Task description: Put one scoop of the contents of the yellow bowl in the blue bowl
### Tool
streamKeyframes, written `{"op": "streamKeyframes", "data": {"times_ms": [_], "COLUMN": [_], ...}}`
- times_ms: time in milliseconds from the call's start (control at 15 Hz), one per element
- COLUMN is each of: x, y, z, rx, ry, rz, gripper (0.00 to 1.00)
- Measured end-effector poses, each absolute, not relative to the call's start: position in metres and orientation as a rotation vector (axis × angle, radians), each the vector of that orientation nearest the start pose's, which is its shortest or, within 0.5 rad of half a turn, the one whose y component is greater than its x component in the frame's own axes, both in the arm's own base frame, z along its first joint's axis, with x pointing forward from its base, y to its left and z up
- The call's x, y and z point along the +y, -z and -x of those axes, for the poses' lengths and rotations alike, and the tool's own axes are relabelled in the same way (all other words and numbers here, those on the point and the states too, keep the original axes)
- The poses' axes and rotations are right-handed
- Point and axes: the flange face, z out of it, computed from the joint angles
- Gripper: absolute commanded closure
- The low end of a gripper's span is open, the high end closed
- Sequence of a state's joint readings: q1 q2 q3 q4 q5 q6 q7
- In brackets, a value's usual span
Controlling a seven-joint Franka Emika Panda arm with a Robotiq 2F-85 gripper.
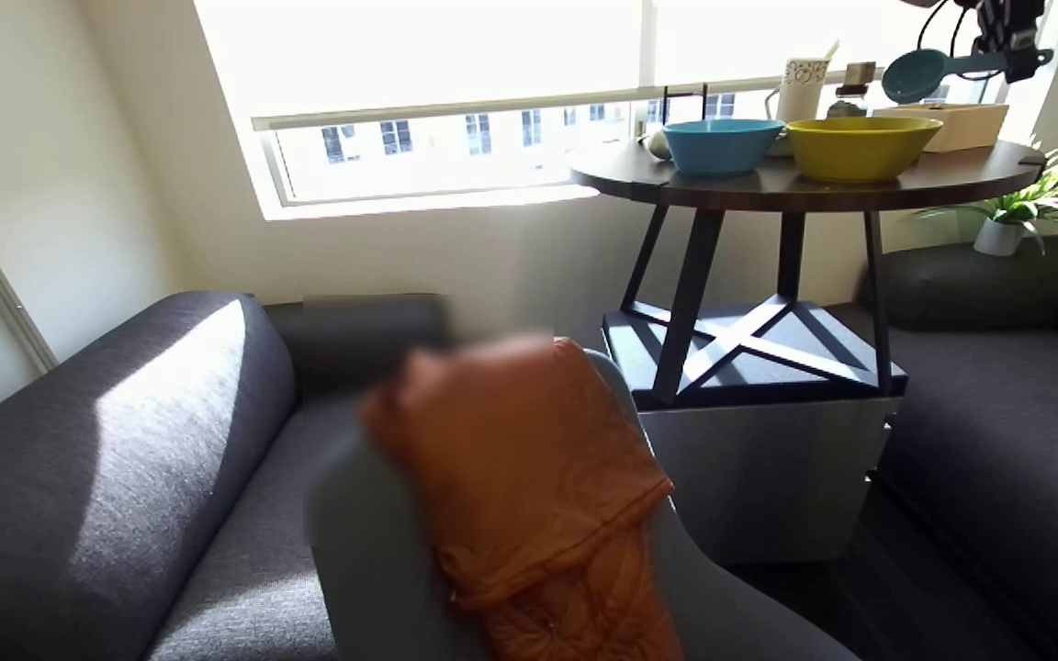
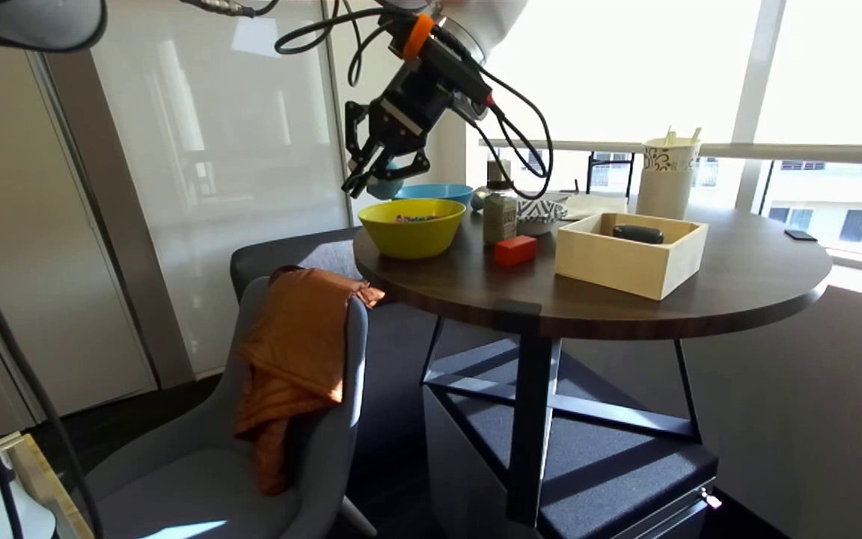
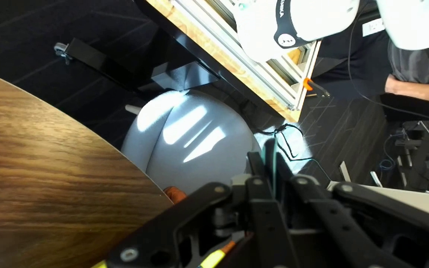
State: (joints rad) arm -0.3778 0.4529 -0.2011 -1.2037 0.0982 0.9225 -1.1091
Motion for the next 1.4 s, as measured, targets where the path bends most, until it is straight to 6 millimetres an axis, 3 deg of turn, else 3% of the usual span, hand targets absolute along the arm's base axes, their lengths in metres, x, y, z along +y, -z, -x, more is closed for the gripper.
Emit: {"op": "streamKeyframes", "data": {"times_ms": [400, 867, 933, 1067, 1400], "x": [-0.300, -0.300, -0.300, -0.299, -0.300], "y": [-0.463, -0.436, -0.434, -0.433, -0.435], "z": [-0.539, -0.547, -0.548, -0.548, -0.548], "rx": [-0.575, -0.493, -0.485, -0.467, -0.428], "ry": [-0.735, -0.798, -0.804, -0.811, -0.819], "rz": [2.402, 2.383, 2.384, 2.389, 2.405], "gripper": [0.98, 0.98, 0.66, 0.60, 0.26]}}
